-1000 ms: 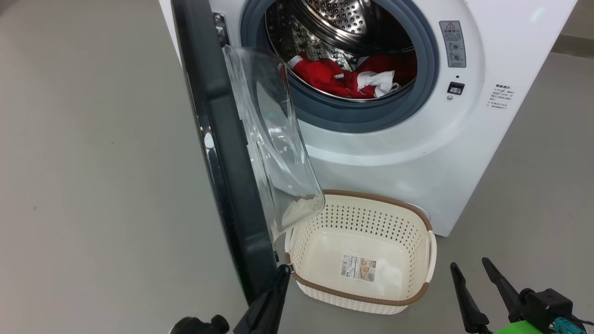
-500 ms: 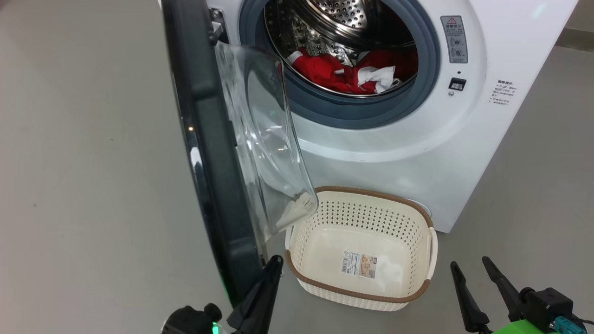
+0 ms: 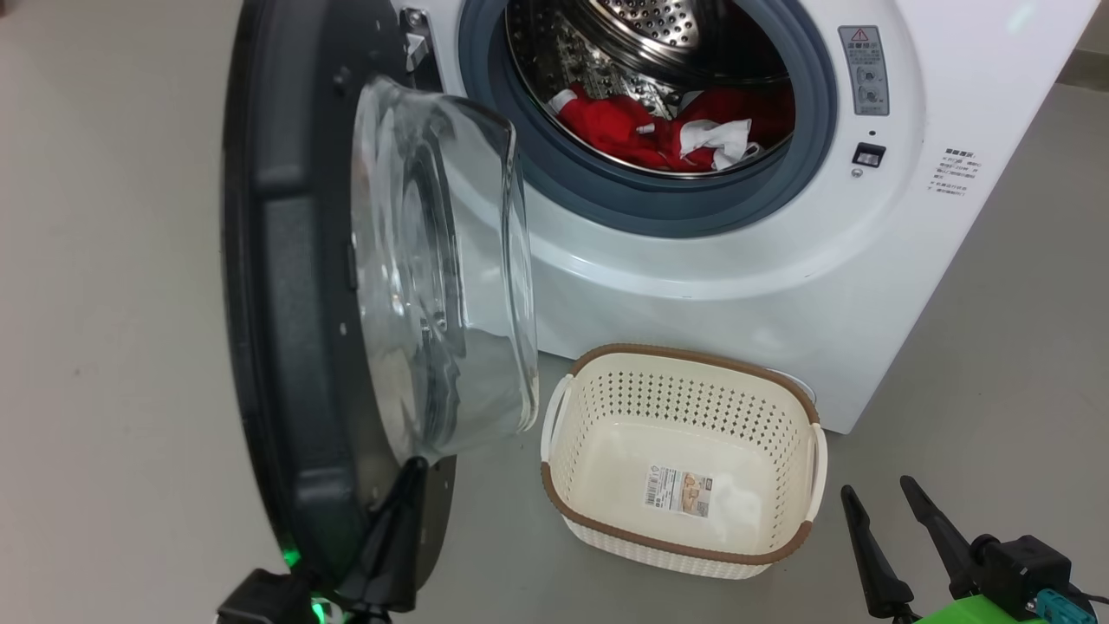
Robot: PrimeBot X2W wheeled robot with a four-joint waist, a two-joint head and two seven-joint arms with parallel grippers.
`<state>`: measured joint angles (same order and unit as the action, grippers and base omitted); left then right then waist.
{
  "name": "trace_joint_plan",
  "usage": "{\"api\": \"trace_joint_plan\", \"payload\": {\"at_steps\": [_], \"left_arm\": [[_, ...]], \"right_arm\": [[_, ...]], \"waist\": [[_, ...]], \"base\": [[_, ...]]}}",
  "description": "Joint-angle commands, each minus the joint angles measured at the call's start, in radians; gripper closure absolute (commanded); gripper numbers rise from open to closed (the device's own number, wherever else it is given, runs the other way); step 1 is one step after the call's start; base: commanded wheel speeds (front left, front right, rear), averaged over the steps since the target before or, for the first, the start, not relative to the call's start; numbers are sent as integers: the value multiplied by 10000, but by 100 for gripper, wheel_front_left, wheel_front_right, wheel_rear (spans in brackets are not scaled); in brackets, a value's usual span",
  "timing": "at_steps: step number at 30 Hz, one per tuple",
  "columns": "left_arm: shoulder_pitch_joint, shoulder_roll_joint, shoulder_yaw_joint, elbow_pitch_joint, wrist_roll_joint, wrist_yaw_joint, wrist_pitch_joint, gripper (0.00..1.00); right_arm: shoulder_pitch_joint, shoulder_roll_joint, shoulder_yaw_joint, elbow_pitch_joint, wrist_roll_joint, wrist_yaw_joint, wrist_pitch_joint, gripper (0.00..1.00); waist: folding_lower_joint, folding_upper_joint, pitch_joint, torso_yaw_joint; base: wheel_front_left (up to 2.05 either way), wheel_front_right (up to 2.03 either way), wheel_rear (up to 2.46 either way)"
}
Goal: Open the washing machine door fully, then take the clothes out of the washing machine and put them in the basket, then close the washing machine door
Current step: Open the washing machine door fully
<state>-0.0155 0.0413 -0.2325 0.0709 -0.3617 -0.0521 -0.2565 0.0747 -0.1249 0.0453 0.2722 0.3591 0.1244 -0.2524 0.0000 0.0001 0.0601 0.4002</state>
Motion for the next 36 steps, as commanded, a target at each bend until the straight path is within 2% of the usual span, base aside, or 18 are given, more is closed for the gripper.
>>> {"api": "trace_joint_plan", "payload": {"at_steps": [1, 22, 36], "left_arm": [[-73, 89, 558, -249, 112, 121, -53, 100], [-228, 89, 3135, -46, 685, 77, -53, 100], [-975, 89, 5301, 454, 1107, -300, -53, 100]], "right_arm": [[-398, -172, 218, -264, -109, 63, -93, 0], [-493, -201, 305, -298, -141, 63, -93, 0], [-548, -299, 333, -367, -125, 63, -93, 0]], "waist": [[0, -1, 18, 17], [0, -1, 267, -99], [0, -1, 454, -154]], "base": [[0, 0, 0], [0, 0, 0], [0, 0, 0]]}}
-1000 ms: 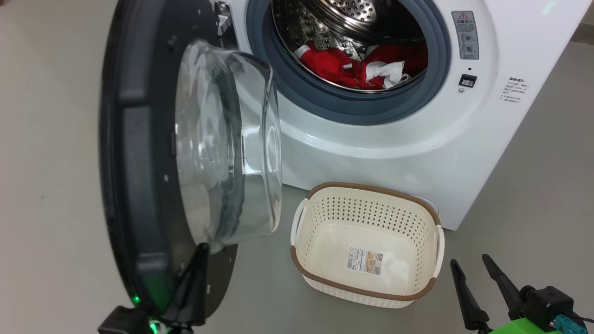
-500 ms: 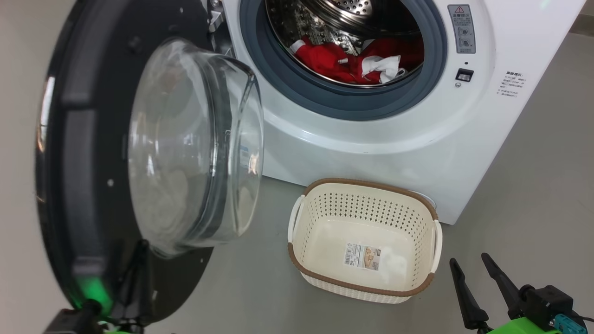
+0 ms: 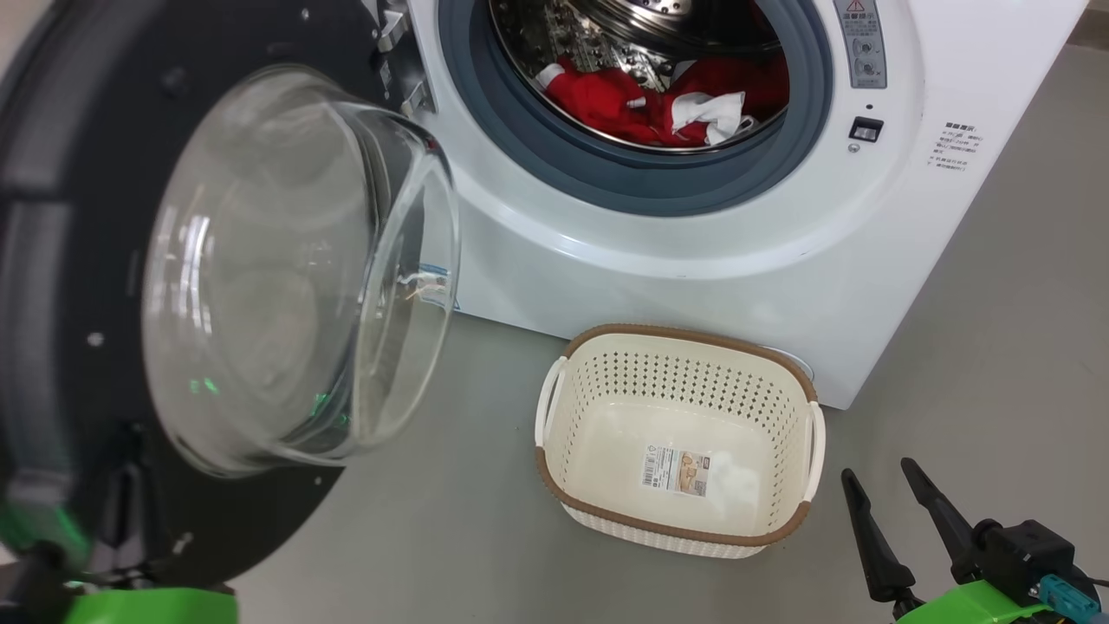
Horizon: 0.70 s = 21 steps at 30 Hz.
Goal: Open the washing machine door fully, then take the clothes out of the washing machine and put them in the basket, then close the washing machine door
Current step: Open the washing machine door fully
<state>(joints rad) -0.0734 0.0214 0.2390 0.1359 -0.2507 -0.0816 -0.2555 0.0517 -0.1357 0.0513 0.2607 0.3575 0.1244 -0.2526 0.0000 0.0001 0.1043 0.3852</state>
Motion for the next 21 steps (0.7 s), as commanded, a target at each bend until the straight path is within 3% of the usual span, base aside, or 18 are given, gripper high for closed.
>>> {"api": "trace_joint_plan", "payload": {"at_steps": [1, 10, 21], "left_arm": [[-479, 288, 760, -130, -21, -42, -63, 100], [-1303, 365, 2157, 775, 256, -352, -63, 100], [-2458, 1119, 3126, 2115, 820, -469, -63, 100]], "right_arm": [[-324, -202, 275, -256, -106, 63, -91, 0], [-442, -356, 357, -347, -28, 63, -92, 0], [-596, -525, 355, -423, -11, 63, -92, 0]], "waist": [[0, -1, 31, -9], [0, -1, 276, -75], [0, -1, 574, -186]], "base": [[0, 0, 0], [0, 0, 0], [0, 0, 0]]}}
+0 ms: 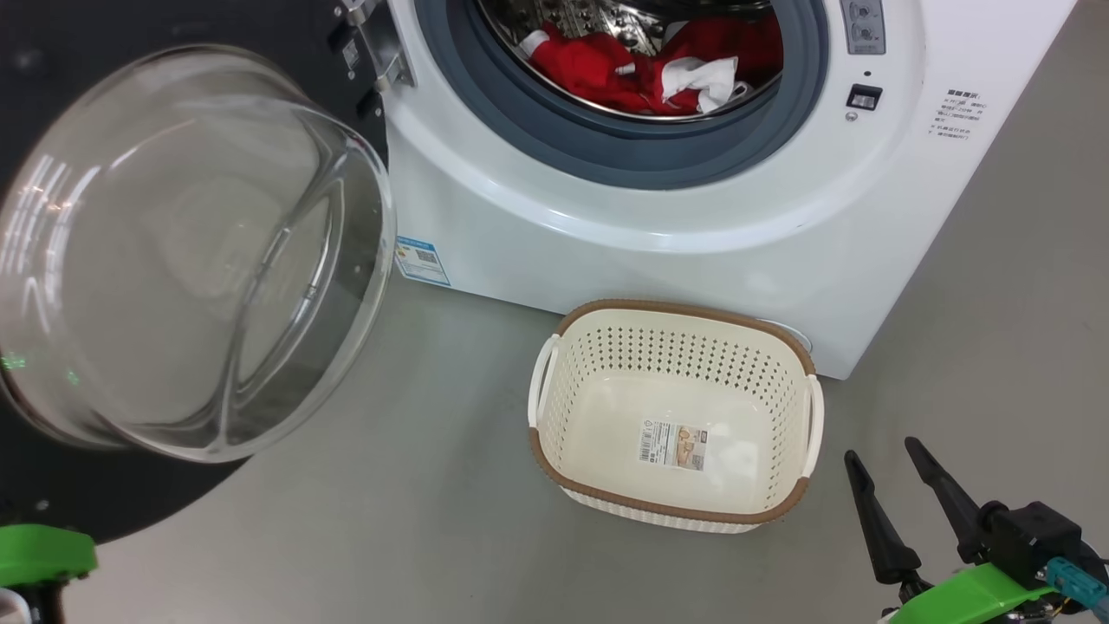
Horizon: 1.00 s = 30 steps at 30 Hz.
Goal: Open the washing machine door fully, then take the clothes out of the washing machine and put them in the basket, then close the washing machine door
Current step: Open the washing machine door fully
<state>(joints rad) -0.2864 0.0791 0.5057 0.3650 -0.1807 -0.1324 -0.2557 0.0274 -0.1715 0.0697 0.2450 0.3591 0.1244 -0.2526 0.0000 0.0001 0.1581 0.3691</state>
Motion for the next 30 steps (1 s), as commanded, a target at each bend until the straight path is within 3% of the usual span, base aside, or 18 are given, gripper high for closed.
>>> {"api": "trace_joint_plan", "payload": {"at_steps": [1, 12, 30], "left_arm": [[-409, 586, 535, -100, 149, 36, -61, 100], [-1162, 1069, 1097, 658, 342, 21, -61, 100], [-823, 996, 661, 752, 203, 18, -61, 100]], "right_arm": [[-365, -174, 166, -271, -28, 63, -92, 0], [-489, -285, 122, -348, -52, 63, -92, 0], [-502, -244, 156, -329, -55, 63, -92, 0]], "waist": [[0, -1, 58, -37], [0, -1, 304, -121], [0, -1, 112, -170]], "base": [[0, 0, 0], [0, 0, 0], [0, 0, 0]]}}
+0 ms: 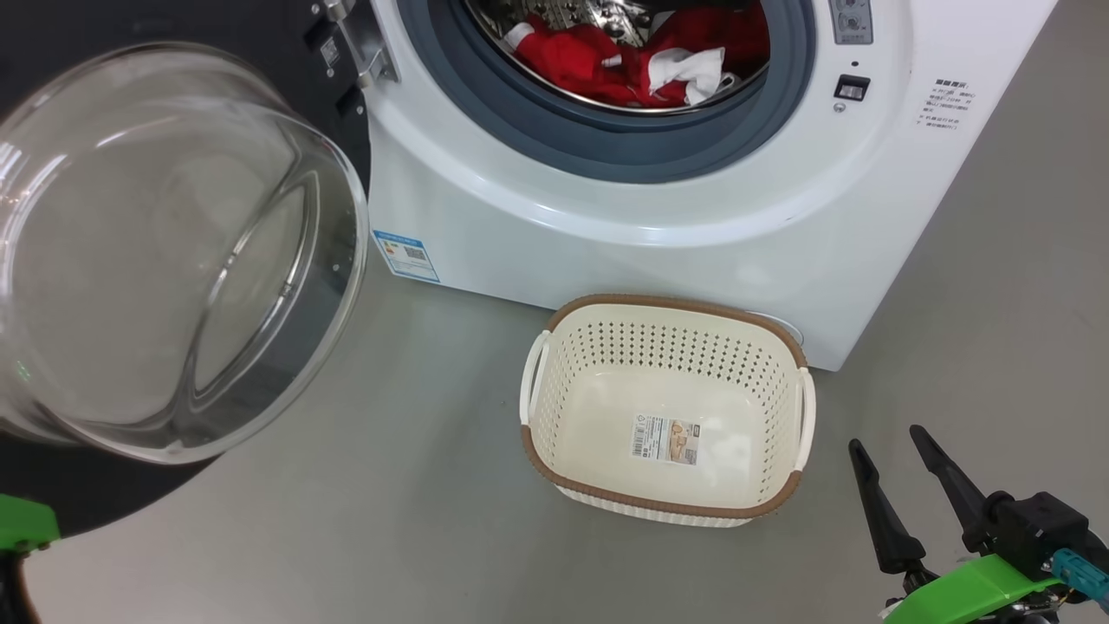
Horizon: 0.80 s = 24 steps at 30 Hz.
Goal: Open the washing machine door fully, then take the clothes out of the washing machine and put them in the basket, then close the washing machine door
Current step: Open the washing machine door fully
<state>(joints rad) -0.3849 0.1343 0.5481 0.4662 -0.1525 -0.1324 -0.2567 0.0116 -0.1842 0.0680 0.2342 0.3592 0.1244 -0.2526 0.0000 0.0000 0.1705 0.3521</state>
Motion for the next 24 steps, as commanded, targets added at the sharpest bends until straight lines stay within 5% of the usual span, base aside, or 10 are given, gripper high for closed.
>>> {"api": "trace_joint_plan", "payload": {"at_steps": [1, 2, 6, 15, 17, 20, 24], "left_arm": [[219, 421, 182, -299, -107, 18, -51, 98], [280, 387, 118, -345, -148, 18, -51, 88], [587, 264, -177, -528, -318, 18, -51, 76], [1523, -232, -723, -1419, -697, 18, -51, 60], [1730, -337, -970, -1605, -767, 18, -51, 50], [2068, -477, -1335, -1916, -837, 18, -51, 6], [2472, -616, -1731, -2239, -956, 18, -51, 0]], "right_arm": [[-343, -112, 175, -215, -54, 63, -92, 0], [-340, -103, 177, -207, -51, 63, -92, 0], [-316, -52, 198, -182, -45, 63, -92, 0], [-306, 33, 218, -121, 14, 63, -92, 0], [-292, 40, 190, -123, 22, 63, -92, 0], [-247, 48, 148, -124, 51, 63, -92, 0], [-141, 64, 116, -133, 70, 63, -92, 0]], "waist": [[0, 0, -39, -1], [0, 0, -68, -4], [0, 0, -194, -30], [0, 0, -491, -231], [0, 0, -569, -289], [0, 0, -669, -387], [0, 0, -819, -560]], "base": [[0, 0, 0], [0, 0, 0], [0, 0, 0], [0, 0, 0], [0, 0, 0], [0, 0, 0], [0, 0, 0]]}}
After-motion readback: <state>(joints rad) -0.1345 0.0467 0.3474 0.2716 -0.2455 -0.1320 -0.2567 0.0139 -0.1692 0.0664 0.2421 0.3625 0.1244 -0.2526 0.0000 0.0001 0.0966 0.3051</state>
